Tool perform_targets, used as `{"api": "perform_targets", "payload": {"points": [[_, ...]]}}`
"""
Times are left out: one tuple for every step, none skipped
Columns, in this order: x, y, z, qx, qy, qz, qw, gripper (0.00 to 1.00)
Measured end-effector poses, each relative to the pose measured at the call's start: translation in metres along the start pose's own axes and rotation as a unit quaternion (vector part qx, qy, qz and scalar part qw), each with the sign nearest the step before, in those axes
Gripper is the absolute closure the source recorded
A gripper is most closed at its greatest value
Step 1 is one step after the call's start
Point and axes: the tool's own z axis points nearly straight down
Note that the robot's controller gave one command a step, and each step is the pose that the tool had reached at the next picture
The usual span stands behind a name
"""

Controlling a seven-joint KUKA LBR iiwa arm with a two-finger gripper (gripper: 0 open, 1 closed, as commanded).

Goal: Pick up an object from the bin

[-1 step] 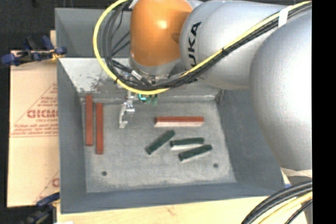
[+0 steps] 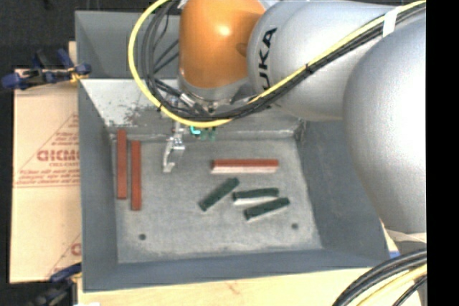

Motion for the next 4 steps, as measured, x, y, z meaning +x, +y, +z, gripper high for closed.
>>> {"api": "perform_targets", "payload": {"points": [[0.016, -0.049, 0.020, 0.000, -0.0007, 0.029, 0.9996, 0.00], [0.004, -0.083, 0.044, 0.001, -0.0006, 0.081, 0.9967, 0.00], [0.035, -0.104, 0.125, -0.002, 0.0022, -0.075, 0.9971, 1.00], [0.030, -0.106, 0.126, -0.002, -0.0127, -0.073, 0.9973, 0.00]]}}
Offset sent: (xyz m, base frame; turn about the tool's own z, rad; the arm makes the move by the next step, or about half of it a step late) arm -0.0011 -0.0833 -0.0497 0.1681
